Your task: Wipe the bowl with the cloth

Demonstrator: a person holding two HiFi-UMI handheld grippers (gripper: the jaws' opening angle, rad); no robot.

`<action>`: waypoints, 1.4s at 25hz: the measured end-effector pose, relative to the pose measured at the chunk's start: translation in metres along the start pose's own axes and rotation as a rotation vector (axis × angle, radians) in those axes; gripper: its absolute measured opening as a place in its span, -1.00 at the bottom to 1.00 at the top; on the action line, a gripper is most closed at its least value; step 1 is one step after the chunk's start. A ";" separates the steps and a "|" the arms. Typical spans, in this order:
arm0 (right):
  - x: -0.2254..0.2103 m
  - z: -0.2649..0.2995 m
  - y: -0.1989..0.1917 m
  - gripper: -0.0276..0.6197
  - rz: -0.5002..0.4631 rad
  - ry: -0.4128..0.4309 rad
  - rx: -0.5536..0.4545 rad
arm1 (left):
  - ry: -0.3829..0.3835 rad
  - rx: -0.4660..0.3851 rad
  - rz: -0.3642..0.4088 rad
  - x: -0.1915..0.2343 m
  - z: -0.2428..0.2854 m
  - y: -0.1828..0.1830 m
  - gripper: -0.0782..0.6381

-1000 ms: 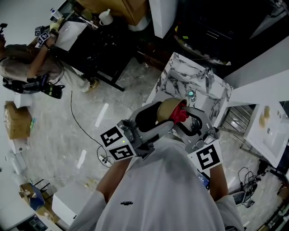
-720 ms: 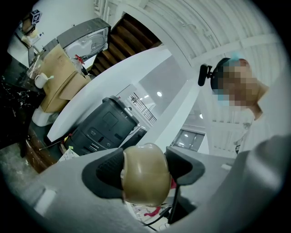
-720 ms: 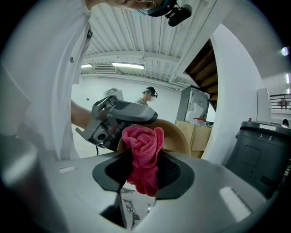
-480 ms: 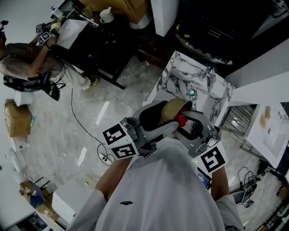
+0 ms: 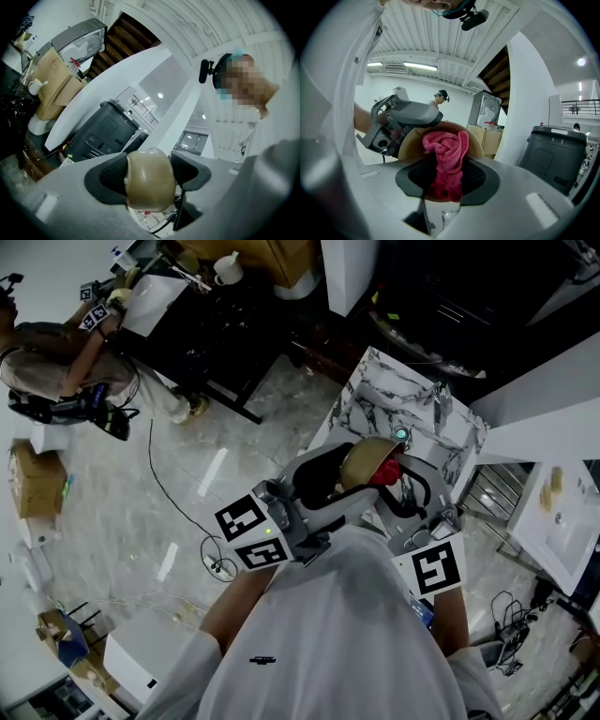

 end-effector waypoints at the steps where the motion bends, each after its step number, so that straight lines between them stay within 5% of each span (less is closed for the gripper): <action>1: 0.000 0.000 0.000 -0.46 0.002 0.005 0.009 | -0.003 -0.001 0.004 0.000 0.001 0.002 0.07; 11: 0.011 -0.003 -0.001 -0.47 -0.001 0.170 -0.040 | -0.003 0.032 0.009 0.006 0.007 0.000 0.07; 26: -0.025 -0.020 0.000 -0.47 0.160 -0.040 -0.151 | -0.013 0.032 0.029 0.001 0.014 0.000 0.07; 32: -0.018 -0.024 -0.016 -0.47 0.169 -0.062 -0.105 | 0.005 0.023 0.046 0.005 0.014 0.004 0.07; 35: -0.008 -0.028 -0.025 -0.47 0.098 -0.018 -0.032 | 0.022 -0.002 0.038 0.010 0.016 0.005 0.07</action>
Point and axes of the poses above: the fingertips, and each gripper's own axes: z forward along the fingers, x to its left, y out of its top, the point moved 5 cm from there along -z, backward along the fingers, and after that the axes turned 5 degrees about -y, right-handed, at the moved point
